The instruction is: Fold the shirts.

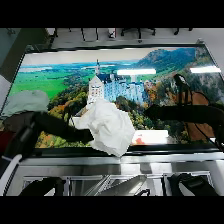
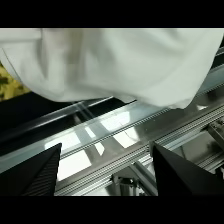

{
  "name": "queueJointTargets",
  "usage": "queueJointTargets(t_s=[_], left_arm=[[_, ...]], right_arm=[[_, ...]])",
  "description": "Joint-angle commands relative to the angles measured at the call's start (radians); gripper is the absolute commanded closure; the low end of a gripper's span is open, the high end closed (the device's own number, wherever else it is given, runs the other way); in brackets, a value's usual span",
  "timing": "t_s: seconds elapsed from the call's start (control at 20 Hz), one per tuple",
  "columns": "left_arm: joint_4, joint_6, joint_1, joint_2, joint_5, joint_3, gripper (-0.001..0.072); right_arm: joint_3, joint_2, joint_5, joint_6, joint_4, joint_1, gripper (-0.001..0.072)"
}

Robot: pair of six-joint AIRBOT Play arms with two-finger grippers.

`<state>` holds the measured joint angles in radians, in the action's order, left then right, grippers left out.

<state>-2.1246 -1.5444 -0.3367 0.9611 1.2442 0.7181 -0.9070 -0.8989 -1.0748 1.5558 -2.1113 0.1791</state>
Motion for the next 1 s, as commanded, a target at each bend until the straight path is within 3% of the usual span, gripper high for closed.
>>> queueJointTargets(t_s=[0.0,0.1,0.25,0.65,0.7,0.75,0.85,0.9,0.95], left_arm=[[-0.209,0.007,-0.036,-0.133,-0.352,-0.377,0.0097],[-0.235,0.009,-0.093,-0.138,-0.494,-0.452,0.0097],[-0.251,0.009,-0.151,-0.068,-0.625,-0.433,0.0098],[-0.247,0.000,-0.178,0.245,-0.637,-0.250,0.0120],[-0.246,0.000,-0.178,0.254,-0.629,-0.235,0.0354],[-0.237,0.000,-0.178,0.254,-0.628,-0.225,0.0658],[-0.224,0.001,-0.178,0.221,-0.623,-0.212,0.0692],[-0.223,0.001,-0.175,0.193,-0.624,-0.214,0.0693],[-0.223,0.001,-0.167,0.159,-0.620,-0.217,0.0693]], right_arm=[[-0.001,-0.154,-0.014,0.013,0.021,-0.001,0.0316],[0.002,-0.265,-0.065,0.049,0.011,0.000,0.0316],[0.085,-0.368,-0.084,0.159,-0.168,0.010,0.0316],[0.187,-0.469,0.076,0.242,-0.298,0.024,0.0316],[0.187,-0.481,0.087,0.248,-0.310,0.024,0.0317],[0.187,-0.494,0.098,0.248,-0.310,0.029,0.0318],[0.187,-0.516,0.108,0.267,-0.335,0.049,0.0334],[0.187,-0.521,0.116,0.294,-0.362,0.063,0.0390],[0.187,-0.523,0.130,0.321,-0.391,0.081,0.0505]])
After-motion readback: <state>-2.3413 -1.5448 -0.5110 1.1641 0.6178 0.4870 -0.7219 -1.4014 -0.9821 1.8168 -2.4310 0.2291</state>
